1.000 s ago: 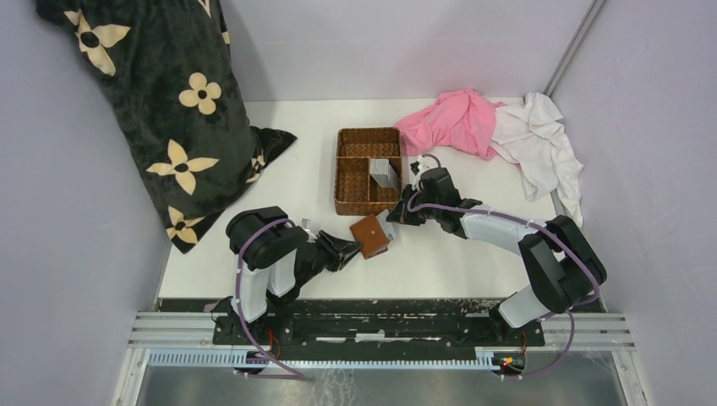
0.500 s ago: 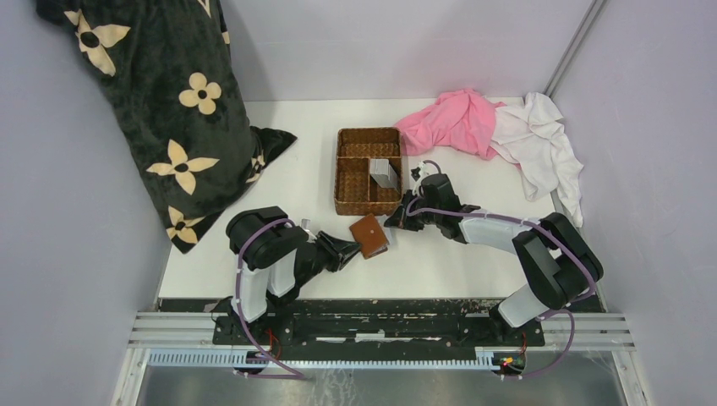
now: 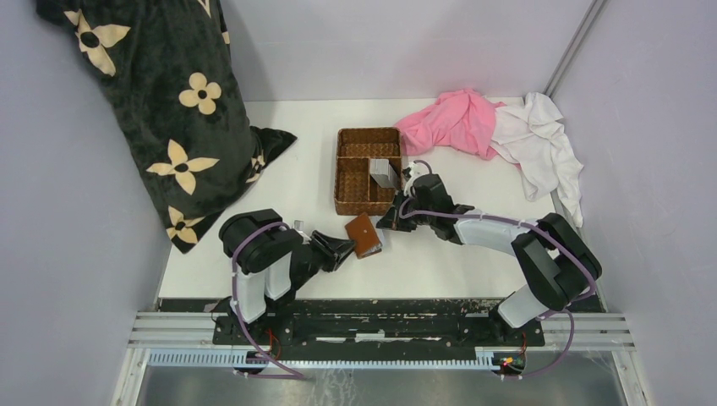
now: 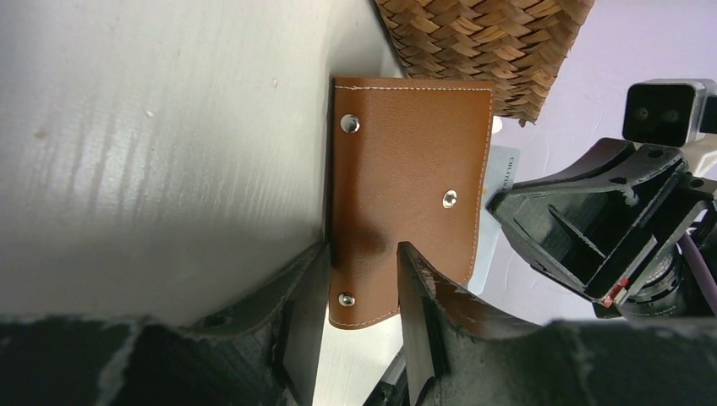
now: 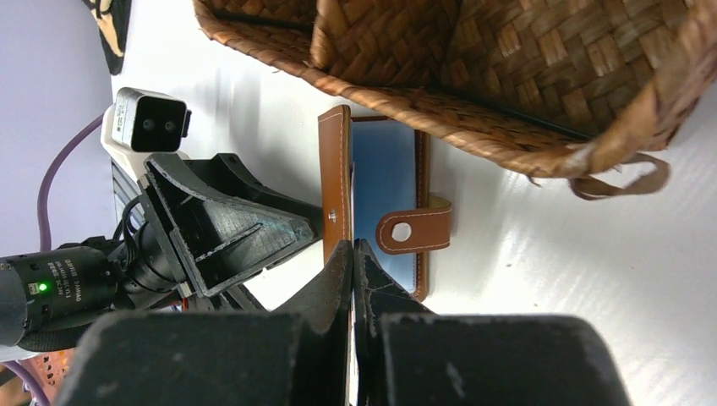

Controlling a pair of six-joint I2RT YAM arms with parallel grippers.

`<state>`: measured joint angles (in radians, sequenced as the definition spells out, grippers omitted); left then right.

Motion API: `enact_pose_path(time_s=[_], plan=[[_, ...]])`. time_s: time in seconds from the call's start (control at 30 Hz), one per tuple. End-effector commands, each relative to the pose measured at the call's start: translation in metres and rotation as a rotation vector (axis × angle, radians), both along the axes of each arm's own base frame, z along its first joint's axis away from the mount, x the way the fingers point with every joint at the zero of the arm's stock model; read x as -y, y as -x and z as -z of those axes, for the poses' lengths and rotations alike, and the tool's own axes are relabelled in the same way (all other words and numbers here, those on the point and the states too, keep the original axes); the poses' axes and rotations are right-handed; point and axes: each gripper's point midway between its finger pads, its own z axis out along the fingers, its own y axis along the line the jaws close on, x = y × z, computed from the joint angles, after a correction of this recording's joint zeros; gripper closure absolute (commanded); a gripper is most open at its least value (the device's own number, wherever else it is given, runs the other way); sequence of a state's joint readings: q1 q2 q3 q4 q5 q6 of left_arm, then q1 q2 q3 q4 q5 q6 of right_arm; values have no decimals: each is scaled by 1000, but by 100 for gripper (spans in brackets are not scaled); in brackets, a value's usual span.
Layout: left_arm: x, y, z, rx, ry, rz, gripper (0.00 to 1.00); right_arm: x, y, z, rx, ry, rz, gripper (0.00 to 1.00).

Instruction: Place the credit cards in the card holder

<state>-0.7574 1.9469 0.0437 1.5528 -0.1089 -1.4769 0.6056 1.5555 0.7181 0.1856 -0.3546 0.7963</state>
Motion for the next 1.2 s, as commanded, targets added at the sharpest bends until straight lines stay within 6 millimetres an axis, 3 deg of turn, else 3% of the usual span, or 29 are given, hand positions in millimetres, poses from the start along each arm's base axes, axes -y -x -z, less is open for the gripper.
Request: enact_pose_path(time_s=[0.0,0.43,0.63,0.97,1.17], plan=[[-37,10,-7,59,-45,-83,53,-14,-14,-17,64,-23,-9,99],[-45,11,-9,50,-41,-119,51,-22,-14,-33,107,-6,-34,99],[-53,8,1,7,-57,-174,54,-24,-16,-28,101,4,-36,99],[-62,-8,-8,50,-62,-261,62,-32,-22,-23,93,-5,-53,99],[-70,-11,0,29,-137,-295,63,-37,-26,-24,96,-11,-63,99]])
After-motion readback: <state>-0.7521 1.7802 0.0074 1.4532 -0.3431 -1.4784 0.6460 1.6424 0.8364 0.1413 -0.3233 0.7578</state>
